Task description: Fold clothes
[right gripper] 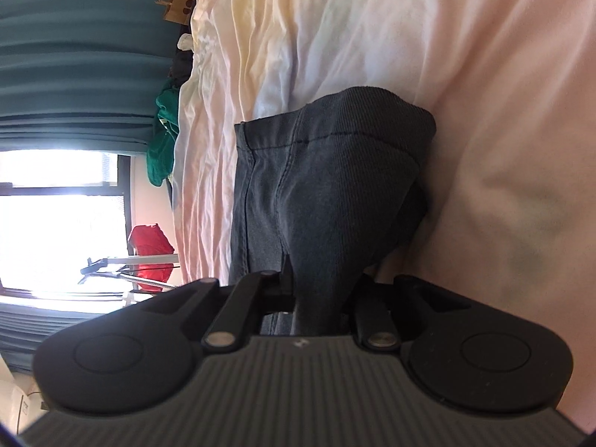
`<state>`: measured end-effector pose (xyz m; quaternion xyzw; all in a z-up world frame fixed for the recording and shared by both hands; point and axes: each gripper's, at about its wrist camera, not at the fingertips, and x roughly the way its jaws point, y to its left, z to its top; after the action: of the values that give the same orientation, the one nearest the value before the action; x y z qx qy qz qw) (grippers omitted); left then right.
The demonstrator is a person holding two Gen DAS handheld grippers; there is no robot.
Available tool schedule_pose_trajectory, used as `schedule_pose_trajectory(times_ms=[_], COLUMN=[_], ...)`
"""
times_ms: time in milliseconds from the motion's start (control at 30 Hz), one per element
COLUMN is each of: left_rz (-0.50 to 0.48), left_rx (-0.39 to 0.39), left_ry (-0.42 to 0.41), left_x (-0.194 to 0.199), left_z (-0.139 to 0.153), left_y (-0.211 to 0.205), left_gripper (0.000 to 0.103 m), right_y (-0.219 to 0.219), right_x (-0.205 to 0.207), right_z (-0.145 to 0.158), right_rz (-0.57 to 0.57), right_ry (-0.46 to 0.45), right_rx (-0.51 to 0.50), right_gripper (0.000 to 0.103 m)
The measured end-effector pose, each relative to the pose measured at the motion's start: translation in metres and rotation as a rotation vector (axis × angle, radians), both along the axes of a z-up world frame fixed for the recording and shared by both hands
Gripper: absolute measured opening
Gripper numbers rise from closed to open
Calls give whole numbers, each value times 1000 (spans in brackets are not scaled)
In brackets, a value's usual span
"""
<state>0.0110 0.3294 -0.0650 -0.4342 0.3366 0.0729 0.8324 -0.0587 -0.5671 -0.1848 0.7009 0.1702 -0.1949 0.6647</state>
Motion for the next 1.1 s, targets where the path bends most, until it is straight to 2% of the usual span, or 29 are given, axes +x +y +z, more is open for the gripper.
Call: schedule_pose_trajectory(times_ms=[67, 167, 267, 333, 400, 500, 633, 733, 867, 967, 1100], left_rz=[-30, -75, -82, -77, -79, -76, -39, -68, -167, -246, -395], left_rx=[27, 43, 118, 198, 297, 386, 540, 615, 632, 645, 588], left_ry=[-11, -7, -7, 0, -7, -34, -122, -177, -226, -249, -241], left_x=[-6, -14, -31, -44, -55, -65, -65, -52, -28, -7, 24], left_z=[6, 14, 28, 39, 52, 70, 98, 110, 103, 85, 49], left_y=[-1, -1, -3, -8, -15, -23, -50, -87, -147, -198, -265], left_gripper=[69, 81, 86, 99, 99, 99, 101, 101, 102, 102, 102], right_y=[-2, -3, -4, -6, -8, -10, -14, -16, -17, -16, -16], right_x=[-3, -7, -5, -4, -4, -3, 0, 2, 7, 10, 11], right_z=[-5, -9, -9, -9, -9, -11, -15, -18, -17, -14, -13], right_rz=[-5, -17, -11, -10, -22, -29, -29, -29, -24, -18, -11], right_ry=[-20, -43, -41, -38, -34, -45, -69, -87, -78, -59, -51], right_rx=[26, 58, 55, 44, 34, 24, 17, 11, -29, -71, -102], right_gripper=[14, 16, 18, 22, 31, 43, 46, 48, 48, 47, 46])
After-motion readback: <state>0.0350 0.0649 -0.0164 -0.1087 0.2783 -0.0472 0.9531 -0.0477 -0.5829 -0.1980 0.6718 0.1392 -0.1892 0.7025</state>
